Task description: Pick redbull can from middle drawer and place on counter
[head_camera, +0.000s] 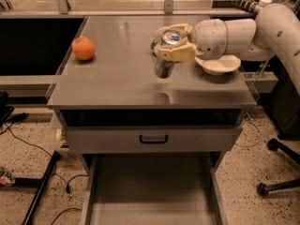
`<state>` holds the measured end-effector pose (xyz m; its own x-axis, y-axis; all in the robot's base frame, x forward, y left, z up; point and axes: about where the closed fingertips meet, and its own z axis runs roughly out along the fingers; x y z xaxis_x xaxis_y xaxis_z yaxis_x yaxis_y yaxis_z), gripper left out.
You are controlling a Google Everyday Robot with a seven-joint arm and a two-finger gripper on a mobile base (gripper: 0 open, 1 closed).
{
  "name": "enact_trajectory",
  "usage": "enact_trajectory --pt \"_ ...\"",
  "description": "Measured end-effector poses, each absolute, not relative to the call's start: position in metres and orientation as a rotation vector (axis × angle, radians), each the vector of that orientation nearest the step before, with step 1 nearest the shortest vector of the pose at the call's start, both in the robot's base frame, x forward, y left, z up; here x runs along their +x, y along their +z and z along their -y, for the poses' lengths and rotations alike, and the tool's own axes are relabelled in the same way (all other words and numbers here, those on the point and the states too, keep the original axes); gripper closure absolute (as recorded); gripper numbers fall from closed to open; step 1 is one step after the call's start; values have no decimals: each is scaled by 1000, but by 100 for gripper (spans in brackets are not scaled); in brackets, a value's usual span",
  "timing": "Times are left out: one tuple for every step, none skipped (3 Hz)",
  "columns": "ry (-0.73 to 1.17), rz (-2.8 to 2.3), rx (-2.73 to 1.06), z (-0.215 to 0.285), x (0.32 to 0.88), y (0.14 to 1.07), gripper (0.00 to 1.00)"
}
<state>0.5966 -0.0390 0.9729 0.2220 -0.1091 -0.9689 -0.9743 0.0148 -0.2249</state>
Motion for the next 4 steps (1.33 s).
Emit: enact_trajectory --pt "944 -1197 -1330 39 614 965 100" --pt "868 -1268 -1309 41 626 960 100" --pt "796 -1323 -1263 43 633 954 100" --pt "781 -1358 -1204 41 637 942 100"
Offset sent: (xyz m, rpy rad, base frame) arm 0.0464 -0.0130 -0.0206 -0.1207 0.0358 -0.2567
